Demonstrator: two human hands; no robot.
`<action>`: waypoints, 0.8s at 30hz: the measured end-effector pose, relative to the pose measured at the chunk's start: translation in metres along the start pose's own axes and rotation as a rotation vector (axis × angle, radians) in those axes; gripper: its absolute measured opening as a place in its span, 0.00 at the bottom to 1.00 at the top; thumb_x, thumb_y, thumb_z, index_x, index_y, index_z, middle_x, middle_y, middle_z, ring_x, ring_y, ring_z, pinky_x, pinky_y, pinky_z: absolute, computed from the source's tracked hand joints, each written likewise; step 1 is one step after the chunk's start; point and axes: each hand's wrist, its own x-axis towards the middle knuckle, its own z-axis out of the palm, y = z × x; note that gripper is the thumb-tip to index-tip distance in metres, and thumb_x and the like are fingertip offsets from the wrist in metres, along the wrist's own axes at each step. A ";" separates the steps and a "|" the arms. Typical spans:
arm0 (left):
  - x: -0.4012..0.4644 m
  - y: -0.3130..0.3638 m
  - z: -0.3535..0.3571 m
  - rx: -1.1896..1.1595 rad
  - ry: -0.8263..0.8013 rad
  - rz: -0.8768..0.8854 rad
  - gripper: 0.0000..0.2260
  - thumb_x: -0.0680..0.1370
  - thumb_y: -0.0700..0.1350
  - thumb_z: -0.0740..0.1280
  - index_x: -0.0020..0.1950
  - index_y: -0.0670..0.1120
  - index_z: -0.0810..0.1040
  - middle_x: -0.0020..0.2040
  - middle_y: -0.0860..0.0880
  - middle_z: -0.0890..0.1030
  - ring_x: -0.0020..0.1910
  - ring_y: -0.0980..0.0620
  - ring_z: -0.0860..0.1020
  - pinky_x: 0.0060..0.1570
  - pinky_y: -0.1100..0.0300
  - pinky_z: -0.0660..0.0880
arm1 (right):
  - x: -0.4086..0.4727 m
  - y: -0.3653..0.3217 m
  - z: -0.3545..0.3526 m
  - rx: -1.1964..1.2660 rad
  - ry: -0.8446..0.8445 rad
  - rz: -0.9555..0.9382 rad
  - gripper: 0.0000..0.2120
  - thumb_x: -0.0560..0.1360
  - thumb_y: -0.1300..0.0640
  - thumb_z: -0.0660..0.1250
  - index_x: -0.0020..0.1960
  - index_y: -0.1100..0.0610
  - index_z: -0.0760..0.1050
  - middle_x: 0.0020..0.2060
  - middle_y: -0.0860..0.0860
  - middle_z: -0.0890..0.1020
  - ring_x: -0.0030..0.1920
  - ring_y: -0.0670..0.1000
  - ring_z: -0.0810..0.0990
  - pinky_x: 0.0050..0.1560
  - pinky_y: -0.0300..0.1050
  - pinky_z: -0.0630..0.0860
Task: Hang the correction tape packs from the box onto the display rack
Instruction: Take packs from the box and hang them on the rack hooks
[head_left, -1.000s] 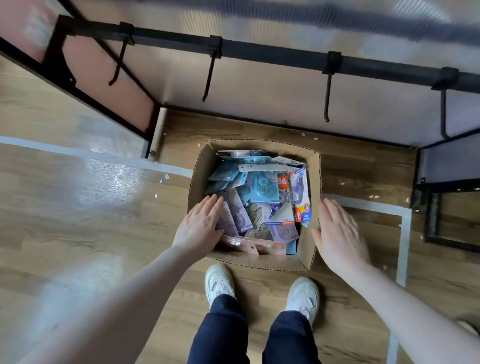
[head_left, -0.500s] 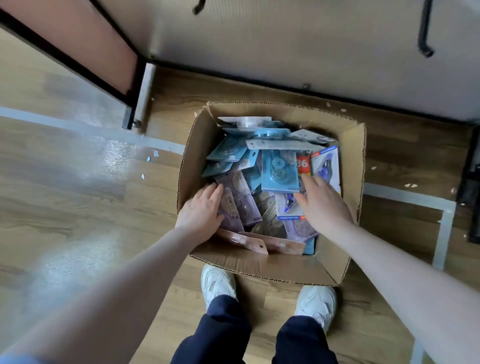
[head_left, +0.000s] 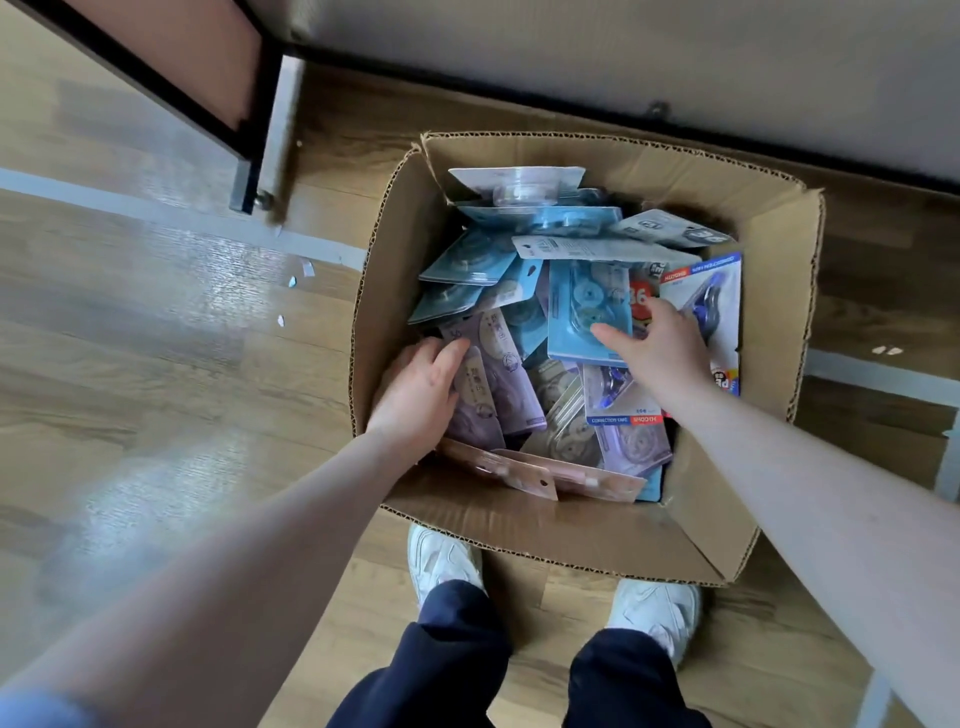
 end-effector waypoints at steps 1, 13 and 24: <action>0.000 0.001 0.000 -0.009 0.010 -0.007 0.22 0.76 0.40 0.64 0.70 0.48 0.66 0.61 0.43 0.72 0.60 0.42 0.68 0.58 0.50 0.67 | 0.001 0.000 0.000 0.018 -0.003 0.011 0.38 0.70 0.40 0.69 0.71 0.58 0.63 0.66 0.59 0.69 0.65 0.59 0.69 0.62 0.51 0.68; 0.003 -0.002 -0.014 -0.086 -0.056 0.105 0.13 0.74 0.52 0.68 0.48 0.44 0.83 0.45 0.45 0.77 0.49 0.45 0.72 0.44 0.61 0.62 | 0.009 -0.006 0.008 0.057 0.033 0.037 0.39 0.64 0.35 0.71 0.66 0.56 0.68 0.62 0.57 0.71 0.61 0.59 0.72 0.60 0.55 0.71; -0.003 -0.003 -0.014 -0.089 -0.055 0.118 0.12 0.75 0.52 0.67 0.48 0.45 0.82 0.46 0.46 0.77 0.50 0.47 0.72 0.44 0.60 0.63 | 0.010 -0.017 0.010 0.021 0.018 0.162 0.36 0.63 0.39 0.75 0.59 0.62 0.72 0.55 0.57 0.75 0.53 0.59 0.76 0.45 0.47 0.72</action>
